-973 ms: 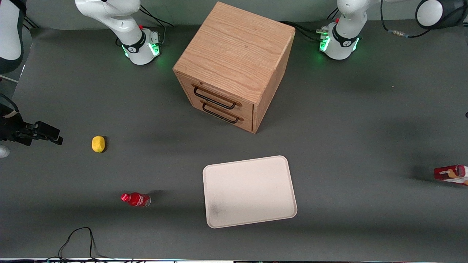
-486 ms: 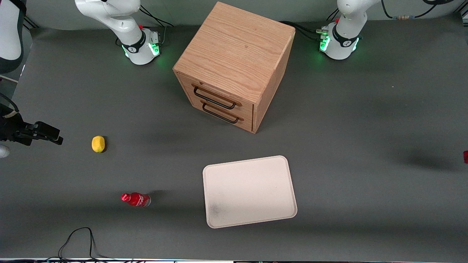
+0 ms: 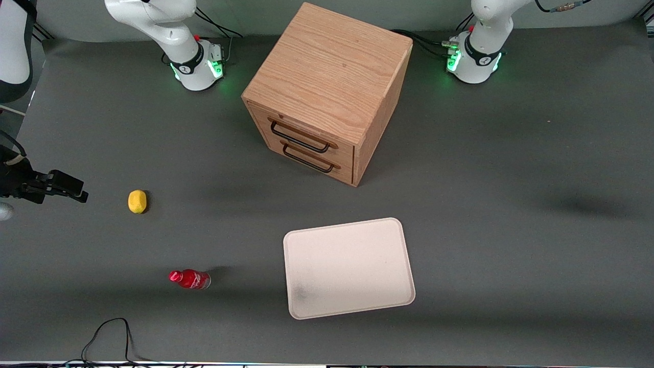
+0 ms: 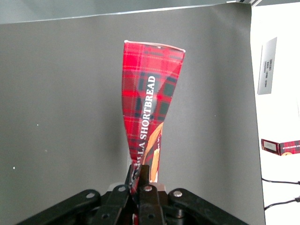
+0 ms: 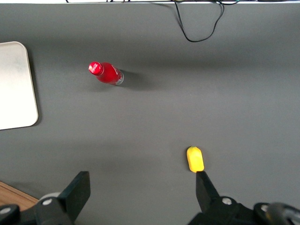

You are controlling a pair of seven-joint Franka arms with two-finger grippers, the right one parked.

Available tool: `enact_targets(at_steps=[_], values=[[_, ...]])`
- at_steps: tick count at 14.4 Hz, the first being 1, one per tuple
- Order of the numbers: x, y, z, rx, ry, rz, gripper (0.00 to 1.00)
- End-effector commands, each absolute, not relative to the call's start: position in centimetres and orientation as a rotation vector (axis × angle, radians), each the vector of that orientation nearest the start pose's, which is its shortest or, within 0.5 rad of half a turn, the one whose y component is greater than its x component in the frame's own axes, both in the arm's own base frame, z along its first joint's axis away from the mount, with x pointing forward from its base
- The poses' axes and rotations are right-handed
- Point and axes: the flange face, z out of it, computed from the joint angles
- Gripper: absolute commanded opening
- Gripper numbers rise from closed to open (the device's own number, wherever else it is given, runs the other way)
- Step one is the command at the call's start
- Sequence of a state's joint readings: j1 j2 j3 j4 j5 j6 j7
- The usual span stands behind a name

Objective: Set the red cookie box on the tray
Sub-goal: 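Lift the red box upright with the left gripper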

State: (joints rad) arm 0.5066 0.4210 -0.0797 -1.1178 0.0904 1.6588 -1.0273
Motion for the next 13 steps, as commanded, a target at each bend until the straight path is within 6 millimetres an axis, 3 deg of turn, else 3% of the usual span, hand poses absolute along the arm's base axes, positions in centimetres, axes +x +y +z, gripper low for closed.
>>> enact_targets(at_steps=[1, 3, 9, 13], values=[[60.0, 27.9, 60.0, -2.42, -1.921, -0.192, 0.0], [58.8, 26.3, 60.1, -2.53, -1.76, -0.155, 0.0], [56.1, 21.3, 61.5, -2.939, -0.942, -0.104, 0.0], [56.0, 17.7, 61.7, -3.033, -0.568, -0.058, 0.0]])
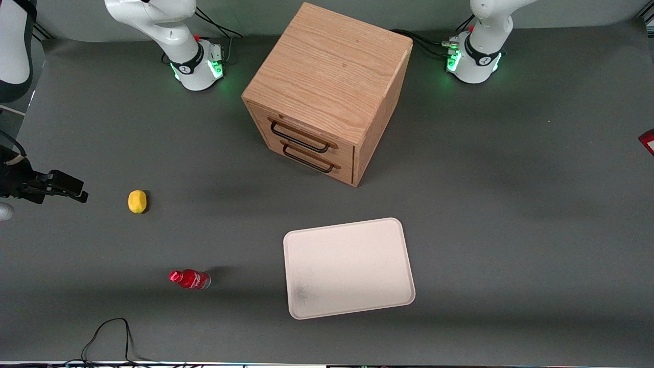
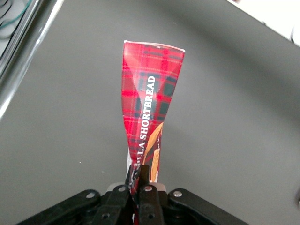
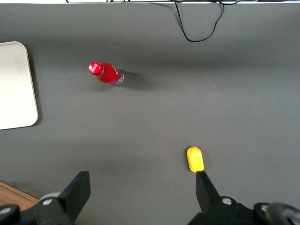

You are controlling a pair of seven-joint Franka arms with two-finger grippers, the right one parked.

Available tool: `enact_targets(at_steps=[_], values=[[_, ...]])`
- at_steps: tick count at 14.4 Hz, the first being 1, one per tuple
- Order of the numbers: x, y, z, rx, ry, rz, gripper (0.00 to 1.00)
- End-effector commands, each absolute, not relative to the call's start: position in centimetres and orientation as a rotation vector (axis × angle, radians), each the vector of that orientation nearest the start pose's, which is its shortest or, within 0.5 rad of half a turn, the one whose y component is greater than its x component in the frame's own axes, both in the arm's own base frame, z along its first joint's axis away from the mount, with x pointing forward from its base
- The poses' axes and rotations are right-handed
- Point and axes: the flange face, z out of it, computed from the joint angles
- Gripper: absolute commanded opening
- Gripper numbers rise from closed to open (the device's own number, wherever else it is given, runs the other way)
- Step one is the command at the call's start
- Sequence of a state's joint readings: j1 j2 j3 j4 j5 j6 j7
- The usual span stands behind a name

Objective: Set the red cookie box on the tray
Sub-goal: 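Lift the red box upright with the left gripper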

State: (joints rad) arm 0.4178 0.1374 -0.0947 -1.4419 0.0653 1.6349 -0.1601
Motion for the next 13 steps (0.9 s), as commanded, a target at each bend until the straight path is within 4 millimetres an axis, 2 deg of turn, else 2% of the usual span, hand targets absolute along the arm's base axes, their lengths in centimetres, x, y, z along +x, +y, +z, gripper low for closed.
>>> enact_targets(at_steps=[1, 4, 6, 13], values=[[56.2, 16.0, 61.8, -3.042, -0.524, -0.048, 0.0], [56.7, 9.9, 62.2, -3.063, -0.416, -0.036, 0.0], [56.7, 6.3, 62.5, -3.064, -0.421, -0.022, 0.0], [56.6, -9.8, 62.3, -3.128, -0.277, -0.038, 0.0]])
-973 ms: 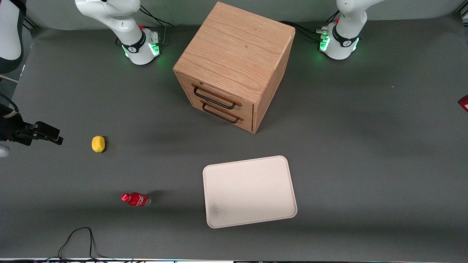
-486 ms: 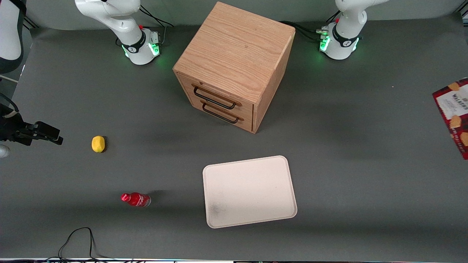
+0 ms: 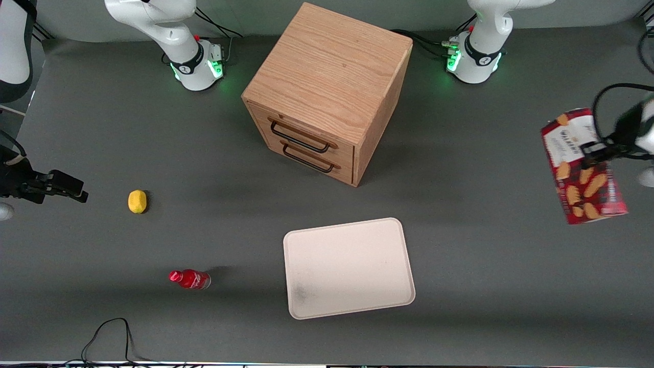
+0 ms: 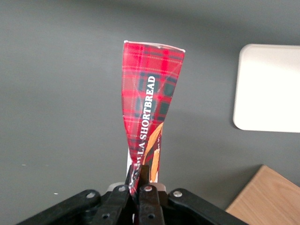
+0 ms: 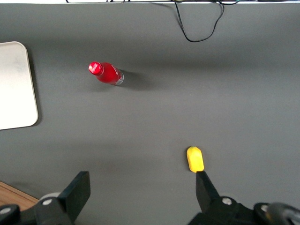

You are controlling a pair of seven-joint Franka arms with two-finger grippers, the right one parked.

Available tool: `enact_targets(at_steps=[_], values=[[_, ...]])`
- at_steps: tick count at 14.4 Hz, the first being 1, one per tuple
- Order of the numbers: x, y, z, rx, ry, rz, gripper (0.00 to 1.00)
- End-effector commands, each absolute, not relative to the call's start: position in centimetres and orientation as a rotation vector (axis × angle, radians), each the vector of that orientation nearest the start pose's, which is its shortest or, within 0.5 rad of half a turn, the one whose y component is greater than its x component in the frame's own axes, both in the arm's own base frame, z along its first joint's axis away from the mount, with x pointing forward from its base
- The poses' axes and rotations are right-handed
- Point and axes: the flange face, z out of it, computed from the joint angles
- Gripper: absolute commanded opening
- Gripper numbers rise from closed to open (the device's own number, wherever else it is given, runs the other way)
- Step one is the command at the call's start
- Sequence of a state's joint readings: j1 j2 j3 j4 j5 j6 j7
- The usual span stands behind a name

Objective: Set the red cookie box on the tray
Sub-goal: 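Carry the held red box over the white tray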

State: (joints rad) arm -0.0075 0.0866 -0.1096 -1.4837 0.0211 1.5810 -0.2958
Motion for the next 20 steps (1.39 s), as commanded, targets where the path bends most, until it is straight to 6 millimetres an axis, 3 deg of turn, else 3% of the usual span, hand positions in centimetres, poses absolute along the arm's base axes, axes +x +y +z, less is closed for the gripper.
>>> enact_targets(at_steps=[1, 7, 10, 14, 20], values=[[56.4, -12.0, 62.0, -3.139, -0.232, -0.035, 0.0], [56.6, -24.3, 59.9, -3.187, -0.26, -0.107, 0.0], [56.9, -29.3, 60.3, -3.201, -0.279, -0.13, 0.0], [58.5, -33.2, 58.4, -3.155, -0.408, -0.165, 0.0], [63.0, -34.4, 52.2, -3.141, -0.434, -0.186, 0.0]])
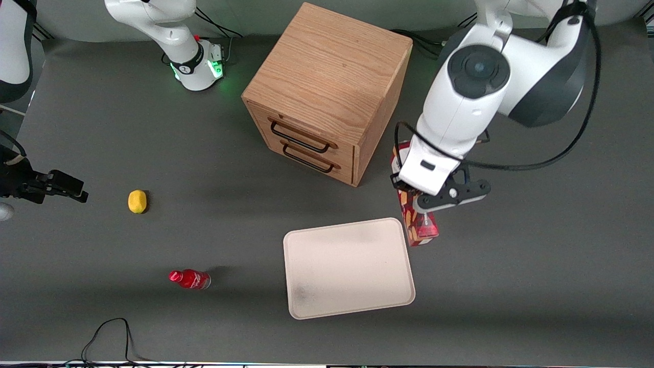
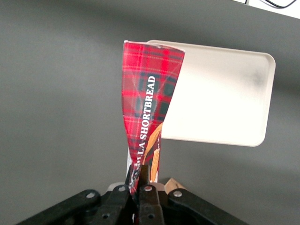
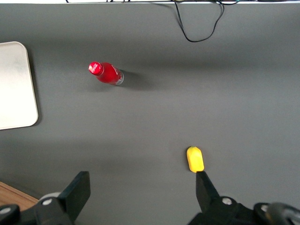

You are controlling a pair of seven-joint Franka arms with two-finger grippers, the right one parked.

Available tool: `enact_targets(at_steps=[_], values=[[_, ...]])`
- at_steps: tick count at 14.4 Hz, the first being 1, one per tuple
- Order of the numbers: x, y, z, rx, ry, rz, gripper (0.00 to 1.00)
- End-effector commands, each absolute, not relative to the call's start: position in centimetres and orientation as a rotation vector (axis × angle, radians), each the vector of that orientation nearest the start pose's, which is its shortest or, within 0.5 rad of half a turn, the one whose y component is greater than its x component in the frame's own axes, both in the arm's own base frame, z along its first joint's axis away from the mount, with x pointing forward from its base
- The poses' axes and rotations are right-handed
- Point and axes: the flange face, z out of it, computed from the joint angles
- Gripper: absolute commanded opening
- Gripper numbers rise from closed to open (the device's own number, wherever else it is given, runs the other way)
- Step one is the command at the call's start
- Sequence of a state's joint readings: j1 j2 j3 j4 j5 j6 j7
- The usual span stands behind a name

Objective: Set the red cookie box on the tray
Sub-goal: 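Carry the held red box over the white tray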

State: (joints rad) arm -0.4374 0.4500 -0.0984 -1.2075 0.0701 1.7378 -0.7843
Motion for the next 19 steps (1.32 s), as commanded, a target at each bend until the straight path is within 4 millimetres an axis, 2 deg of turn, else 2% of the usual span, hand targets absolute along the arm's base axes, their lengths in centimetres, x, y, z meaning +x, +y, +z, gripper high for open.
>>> enact_targets(at_steps=[1, 4, 6, 11, 13, 16, 19], values=[[63.9, -34.5, 50.5, -3.144, -0.442, -0.196, 0.0], [66.0, -35.1, 44.9, -3.147, -0.444, -0.198, 0.0], [66.9, -35.5, 42.0, -3.152, -0.444, -0.215, 0.0], [69.3, -33.6, 36.1, -3.142, -0.478, -0.225, 0.0], [69.5, -33.2, 33.5, -3.141, -0.471, -0.264, 0.0], [69.8, -32.4, 30.9, -3.136, -0.489, -0.274, 0.0], [69.8, -32.8, 28.6, -3.122, -0.473, -0.285, 0.0]])
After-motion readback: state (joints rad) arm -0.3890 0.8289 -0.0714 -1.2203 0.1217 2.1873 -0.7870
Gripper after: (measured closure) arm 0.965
